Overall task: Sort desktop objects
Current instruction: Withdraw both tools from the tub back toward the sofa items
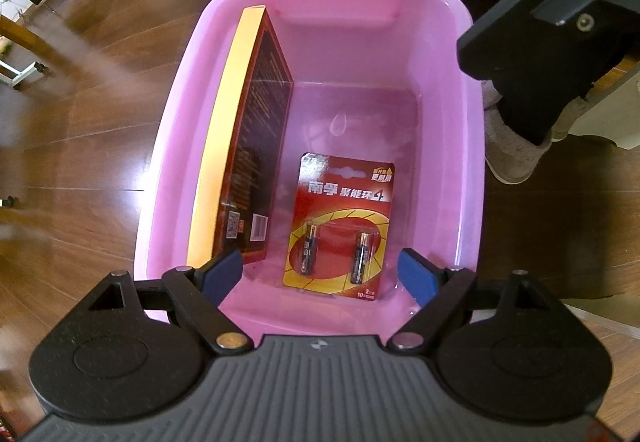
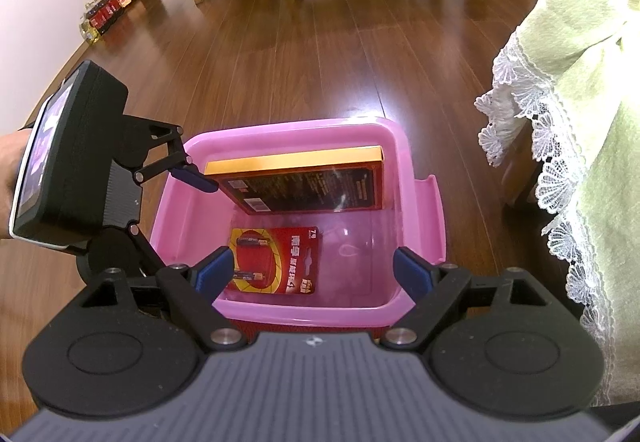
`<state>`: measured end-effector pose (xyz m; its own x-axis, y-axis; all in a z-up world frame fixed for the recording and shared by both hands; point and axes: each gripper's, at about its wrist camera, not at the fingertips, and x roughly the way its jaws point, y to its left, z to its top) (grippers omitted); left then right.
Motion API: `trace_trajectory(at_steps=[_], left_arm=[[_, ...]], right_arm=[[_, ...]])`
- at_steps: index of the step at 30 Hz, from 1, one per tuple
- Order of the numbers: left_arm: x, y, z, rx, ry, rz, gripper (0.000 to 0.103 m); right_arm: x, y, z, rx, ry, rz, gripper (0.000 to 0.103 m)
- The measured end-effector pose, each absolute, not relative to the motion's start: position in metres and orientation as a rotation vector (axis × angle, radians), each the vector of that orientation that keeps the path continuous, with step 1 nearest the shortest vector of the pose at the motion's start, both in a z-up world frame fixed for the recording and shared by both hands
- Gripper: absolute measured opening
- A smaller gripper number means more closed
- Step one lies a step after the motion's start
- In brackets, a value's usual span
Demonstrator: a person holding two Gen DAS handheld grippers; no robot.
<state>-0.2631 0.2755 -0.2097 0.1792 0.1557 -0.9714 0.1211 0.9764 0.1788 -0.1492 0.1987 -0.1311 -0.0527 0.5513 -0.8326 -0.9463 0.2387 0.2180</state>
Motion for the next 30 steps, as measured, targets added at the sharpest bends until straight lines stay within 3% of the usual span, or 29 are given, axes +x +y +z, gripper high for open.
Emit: trace_trajectory(at_steps=[15, 30], left_arm=[[-0.263, 0.251, -0.178, 0.288, 1.356, 0.027, 0.086], [-0.229, 0.233, -0.118, 0.328, 1.180, 0.086, 0.089]], right_arm=[[-0.139, 0.188, -0.126, -0.455, 0.997, 1.265, 0.087], [-0.101, 0.157, -0.103, -0.278, 0.917, 1.059, 0.087]])
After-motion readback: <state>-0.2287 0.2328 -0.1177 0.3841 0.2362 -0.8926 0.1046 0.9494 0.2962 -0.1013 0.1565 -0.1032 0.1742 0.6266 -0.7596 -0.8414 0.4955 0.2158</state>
